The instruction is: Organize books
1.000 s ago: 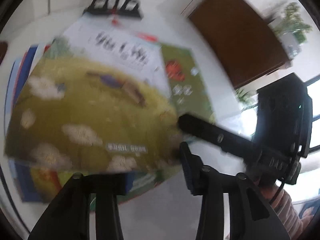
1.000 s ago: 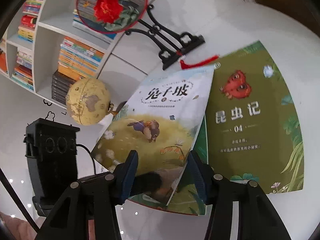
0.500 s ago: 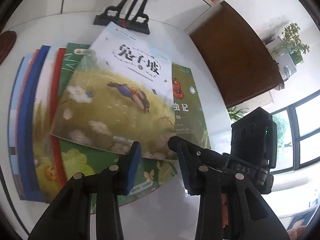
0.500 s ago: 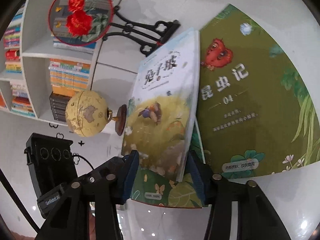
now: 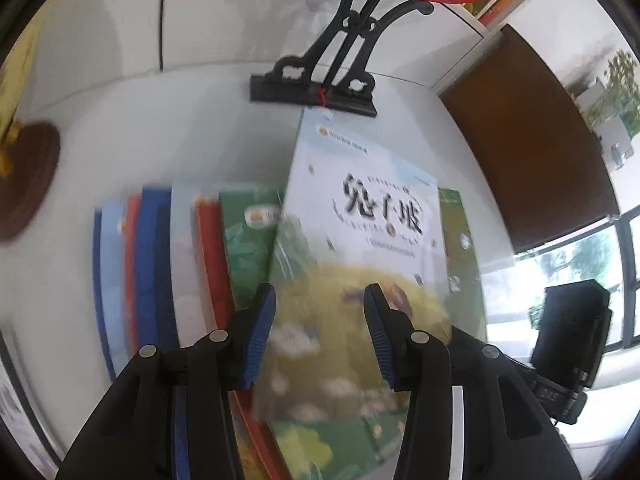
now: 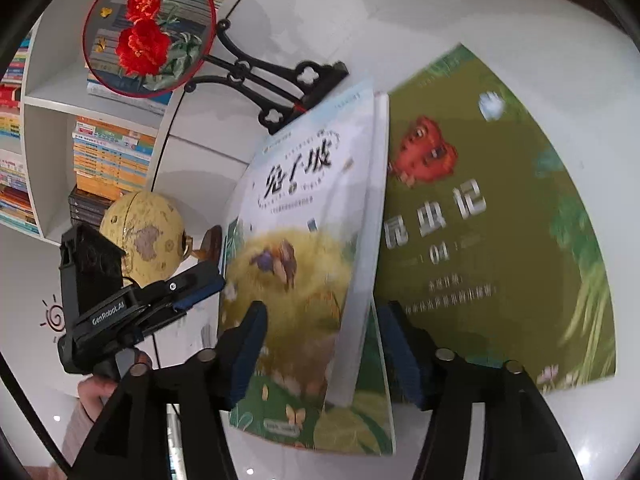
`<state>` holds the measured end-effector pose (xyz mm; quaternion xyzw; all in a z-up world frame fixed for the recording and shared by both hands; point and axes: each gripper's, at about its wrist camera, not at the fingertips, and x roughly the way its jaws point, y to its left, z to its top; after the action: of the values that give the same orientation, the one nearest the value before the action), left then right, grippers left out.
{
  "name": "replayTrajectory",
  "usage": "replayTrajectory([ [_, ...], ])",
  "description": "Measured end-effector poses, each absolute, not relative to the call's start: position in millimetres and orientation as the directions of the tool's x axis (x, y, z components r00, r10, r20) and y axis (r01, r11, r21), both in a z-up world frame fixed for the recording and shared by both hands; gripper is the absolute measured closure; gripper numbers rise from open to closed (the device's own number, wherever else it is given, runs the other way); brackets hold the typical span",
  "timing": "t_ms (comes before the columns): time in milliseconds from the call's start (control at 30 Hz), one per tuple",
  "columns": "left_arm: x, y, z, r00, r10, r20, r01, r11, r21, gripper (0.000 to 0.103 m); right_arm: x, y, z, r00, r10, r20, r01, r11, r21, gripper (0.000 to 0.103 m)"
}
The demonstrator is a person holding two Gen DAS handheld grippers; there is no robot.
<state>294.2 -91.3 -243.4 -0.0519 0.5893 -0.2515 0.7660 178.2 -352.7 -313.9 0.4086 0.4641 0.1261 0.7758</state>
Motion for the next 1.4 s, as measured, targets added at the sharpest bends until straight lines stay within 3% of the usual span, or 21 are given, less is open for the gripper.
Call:
replayTrajectory([
  [167, 316, -87, -256, 0.144, -0.483, -0.864, 0.265, 0.86, -0.436, 0.052, 195, -352, -314, 0.526, 0.562, -0.638, 0.168, 0.666, 0.727, 0.043],
  [333, 303, -90, -256, 0.202, -0.497, -0.844, 0.35, 0.841, -0.412, 0.051, 200, -353, -325, 0.54, 0.587, -0.603, 0.171, 0.625, 0.762, 0.042],
  [433, 301, -94, -255, 0.199, -0.495, -0.846, 0.389, 0.832, -0.395, 0.052, 205, -353, -329, 0.583, 0.589, -0.559, 0.179, 0.578, 0.796, 0.042],
  [500, 303, -94, -254, 0.188, -0.503, -0.844, 0.378, 0.83, -0.41, 0.053, 211, -348, -325, 0.578, 0.576, -0.577, 0.175, 0.604, 0.778, 0.041],
  [567, 301, -92, -251, 0.193, -0.518, -0.833, 0.38, 0.822, -0.424, 0.063, 212, -347, -323, 0.587, 0.55, -0.594, 0.177, 0.629, 0.757, 0.042],
  [733, 289, -98, -235, 0.224, -0.583, -0.781, 0.415, 0.782, -0.465, 0.069, 201, -365, -305, 0.666, 0.529, -0.526, 0.148, 0.597, 0.788, 0.067],
  [867, 284, -111, -230, 0.242, -0.571, -0.784, 0.451, 0.782, -0.43, 0.07, 201, -362, -288, 0.678, 0.558, -0.479, 0.066, 0.603, 0.795, 0.07],
  [933, 284, -112, -235, 0.212, -0.605, -0.767, 0.421, 0.765, -0.487, 0.07, 203, -360, -291, 0.667, 0.543, -0.51, 0.084, 0.625, 0.776, 0.07],
  [1033, 281, -123, -246, 0.186, -0.579, -0.794, 0.428, 0.775, -0.465, 0.071, 202, -363, -308, 0.649, 0.541, -0.535, 0.144, 0.603, 0.785, 0.071],
  [1100, 275, -131, -250, 0.179, -0.561, -0.809, 0.452, 0.777, -0.439, 0.081, 201, -364, -317, 0.632, 0.54, -0.556, 0.176, 0.599, 0.782, 0.086],
  [1167, 271, -136, -244, 0.232, -0.525, -0.819, 0.471, 0.797, -0.377, 0.09, 199, -364, -320, 0.614, 0.527, -0.588, 0.196, 0.62, 0.76, 0.089],
  [1400, 274, -135, -227, 0.255, -0.532, -0.807, 0.486, 0.792, -0.369, 0.09, 196, -361, -282, 0.664, 0.471, -0.58, 0.095, 0.716, 0.691, 0.091],
])
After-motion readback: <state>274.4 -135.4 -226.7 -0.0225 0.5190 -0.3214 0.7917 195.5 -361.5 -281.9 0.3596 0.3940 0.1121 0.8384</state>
